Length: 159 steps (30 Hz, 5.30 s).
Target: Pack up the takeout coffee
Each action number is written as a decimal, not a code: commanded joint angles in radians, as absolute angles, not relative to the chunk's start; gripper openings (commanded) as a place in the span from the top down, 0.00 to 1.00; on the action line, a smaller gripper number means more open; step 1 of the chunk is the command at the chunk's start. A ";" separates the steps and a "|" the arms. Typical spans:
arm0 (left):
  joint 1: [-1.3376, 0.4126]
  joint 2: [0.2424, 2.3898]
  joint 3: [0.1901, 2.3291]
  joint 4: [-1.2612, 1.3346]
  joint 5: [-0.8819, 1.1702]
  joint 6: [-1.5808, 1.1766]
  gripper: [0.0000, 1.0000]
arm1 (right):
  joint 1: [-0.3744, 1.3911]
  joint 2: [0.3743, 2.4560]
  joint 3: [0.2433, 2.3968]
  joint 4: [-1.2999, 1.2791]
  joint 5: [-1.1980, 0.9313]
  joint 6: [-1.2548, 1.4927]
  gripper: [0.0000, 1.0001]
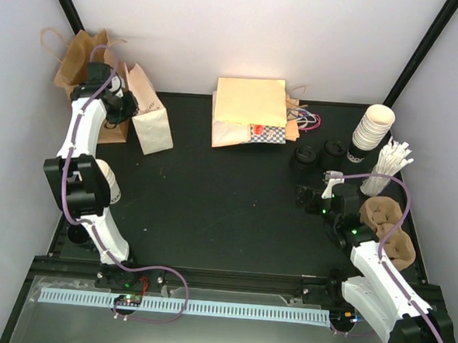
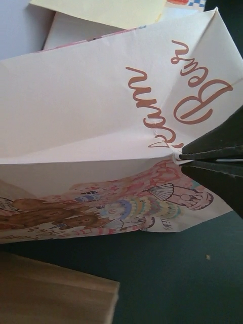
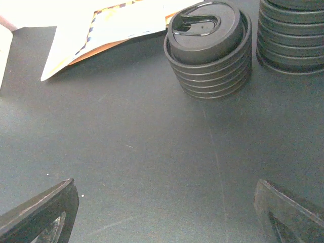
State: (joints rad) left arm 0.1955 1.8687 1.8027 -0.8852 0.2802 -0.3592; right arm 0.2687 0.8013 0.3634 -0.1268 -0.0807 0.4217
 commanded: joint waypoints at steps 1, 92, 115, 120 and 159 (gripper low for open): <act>0.181 1.708 1.704 -0.840 0.252 -0.367 0.98 | 0.272 0.810 0.374 -0.112 -0.065 0.423 0.03; -0.804 0.380 0.032 0.386 0.212 -0.053 0.98 | 0.273 1.094 1.546 -1.127 -0.112 0.721 0.20; -0.880 0.388 0.012 0.356 0.145 -0.010 0.98 | 0.274 1.079 1.348 -0.741 -0.459 1.169 0.34; -0.887 0.383 0.012 0.348 0.142 -0.006 0.98 | 0.273 1.083 1.320 -0.692 -0.474 1.215 0.42; -0.892 0.495 0.790 -0.401 -0.293 -0.405 0.01 | 0.334 1.118 1.361 -0.549 -0.706 0.893 0.99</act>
